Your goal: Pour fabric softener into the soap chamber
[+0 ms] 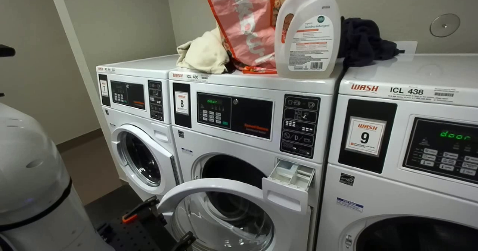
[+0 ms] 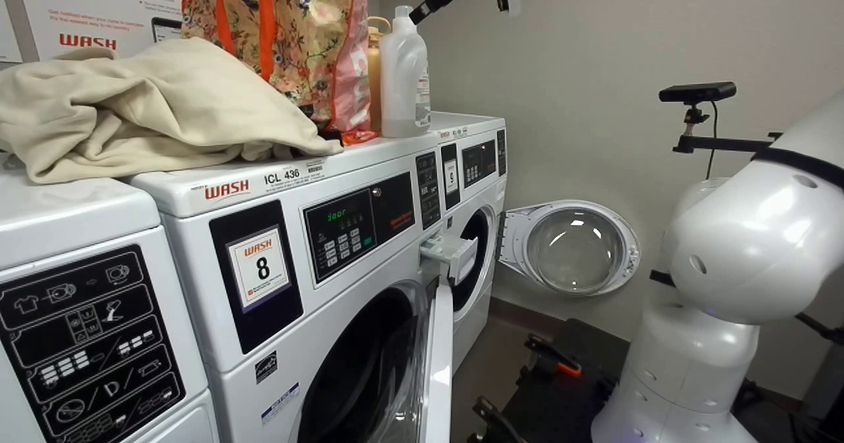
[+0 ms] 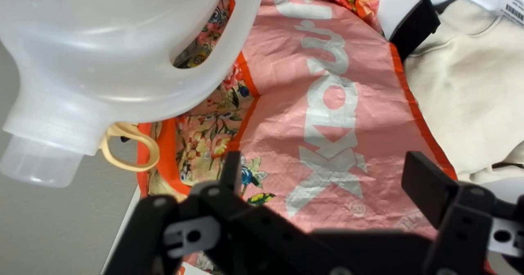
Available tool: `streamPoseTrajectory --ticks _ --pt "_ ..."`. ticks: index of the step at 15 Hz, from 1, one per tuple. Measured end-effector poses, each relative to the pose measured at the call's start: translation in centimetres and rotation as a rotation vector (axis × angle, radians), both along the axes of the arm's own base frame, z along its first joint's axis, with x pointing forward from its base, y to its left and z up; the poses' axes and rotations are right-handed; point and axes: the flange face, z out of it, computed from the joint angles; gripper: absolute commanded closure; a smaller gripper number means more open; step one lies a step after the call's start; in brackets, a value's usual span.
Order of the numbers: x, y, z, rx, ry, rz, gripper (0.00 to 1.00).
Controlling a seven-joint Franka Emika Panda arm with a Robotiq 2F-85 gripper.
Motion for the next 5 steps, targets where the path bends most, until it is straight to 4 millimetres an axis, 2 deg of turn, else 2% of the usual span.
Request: streamPoseTrajectory --ticks 5 --pt "-0.10 0.16 0.08 0.004 0.000 0.014 0.00"
